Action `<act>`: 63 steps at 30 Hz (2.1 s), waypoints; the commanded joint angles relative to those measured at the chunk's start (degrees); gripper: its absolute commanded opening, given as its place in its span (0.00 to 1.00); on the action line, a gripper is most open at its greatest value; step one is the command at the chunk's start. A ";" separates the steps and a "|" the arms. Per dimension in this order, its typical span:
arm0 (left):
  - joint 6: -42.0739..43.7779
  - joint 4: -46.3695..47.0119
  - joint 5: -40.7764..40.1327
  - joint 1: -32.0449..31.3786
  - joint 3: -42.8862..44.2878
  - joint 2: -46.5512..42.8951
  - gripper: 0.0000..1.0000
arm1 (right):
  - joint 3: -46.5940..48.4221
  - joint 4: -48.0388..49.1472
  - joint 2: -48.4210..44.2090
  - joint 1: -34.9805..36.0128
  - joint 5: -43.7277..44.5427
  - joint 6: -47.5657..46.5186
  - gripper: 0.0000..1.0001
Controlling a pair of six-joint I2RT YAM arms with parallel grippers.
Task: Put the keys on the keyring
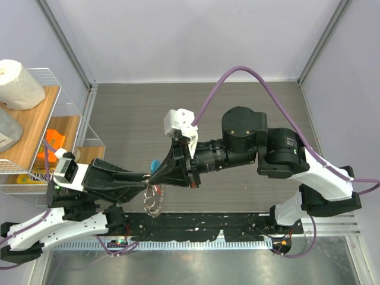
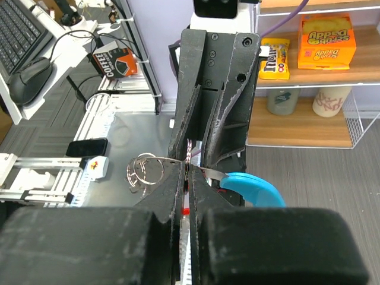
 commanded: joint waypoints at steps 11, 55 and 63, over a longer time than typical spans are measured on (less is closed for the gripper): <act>-0.62 -2.28 1.16 -0.06 2.53 -0.80 0.28 | -3.34 -7.56 -1.33 -0.34 -0.29 -3.21 0.06; -3.78 -30.50 -1.04 -0.06 10.44 0.07 0.27 | -2.04 -6.59 -0.72 2.56 7.98 -6.03 0.06; -3.43 -31.29 0.37 -0.06 10.53 0.34 0.20 | -1.77 -5.89 -0.63 2.56 8.15 -5.68 0.06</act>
